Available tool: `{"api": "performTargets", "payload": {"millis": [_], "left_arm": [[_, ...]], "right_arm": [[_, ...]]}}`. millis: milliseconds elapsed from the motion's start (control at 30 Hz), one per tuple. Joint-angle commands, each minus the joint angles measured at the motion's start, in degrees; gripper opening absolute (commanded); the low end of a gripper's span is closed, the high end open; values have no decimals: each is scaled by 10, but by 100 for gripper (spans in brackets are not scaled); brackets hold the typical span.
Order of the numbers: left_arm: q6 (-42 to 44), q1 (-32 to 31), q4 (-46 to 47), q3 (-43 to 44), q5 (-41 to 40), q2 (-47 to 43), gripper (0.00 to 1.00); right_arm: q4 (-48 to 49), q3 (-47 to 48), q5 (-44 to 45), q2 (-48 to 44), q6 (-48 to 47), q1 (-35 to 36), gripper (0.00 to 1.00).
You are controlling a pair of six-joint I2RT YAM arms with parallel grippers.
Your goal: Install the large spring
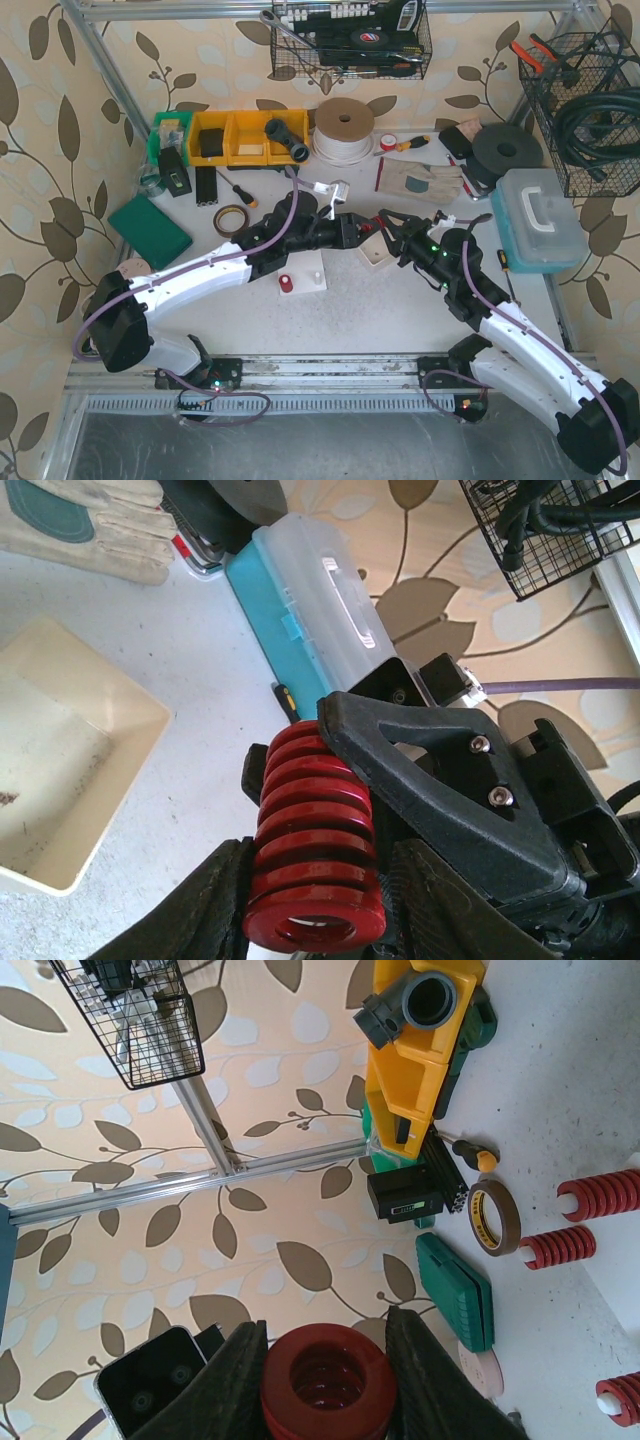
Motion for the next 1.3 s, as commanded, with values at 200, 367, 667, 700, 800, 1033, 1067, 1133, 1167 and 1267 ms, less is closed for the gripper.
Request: {"api": "performTargets", "payload": {"millis": [200, 367, 667, 700, 800, 1033, 1067, 1133, 1167, 1267], "left_arm": [[3, -2, 15, 27, 1, 12, 40], [3, -2, 11, 27, 1, 12, 25], [13, 3, -52, 31, -21, -3, 0], [18, 3, -64, 38, -23, -5, 0], [38, 3, -124, 62, -28, -11, 0], [81, 3, -272, 69, -77, -71, 0], [86, 3, -297, 72, -86, -81, 0], [100, 3, -356, 81, -100, -99, 0], [106, 3, -392, 91, -108, -103, 0], [122, 4, -496, 121, -120, -102, 0]], "right_arm": [[18, 11, 2, -2, -3, 4, 0], [17, 9, -1, -3, -8, 5, 0], [-20, 10, 0, -16, -27, 5, 0], [-31, 14, -1, -17, -29, 5, 6], [-52, 24, -8, -18, -61, 6, 40], [-140, 76, -48, 17, -184, 1, 84], [-147, 82, -57, 27, -198, 0, 85], [-179, 100, -59, 41, -253, -1, 84], [-209, 110, -52, 45, -280, 1, 84], [-283, 118, -12, 40, -348, 5, 84]]}}
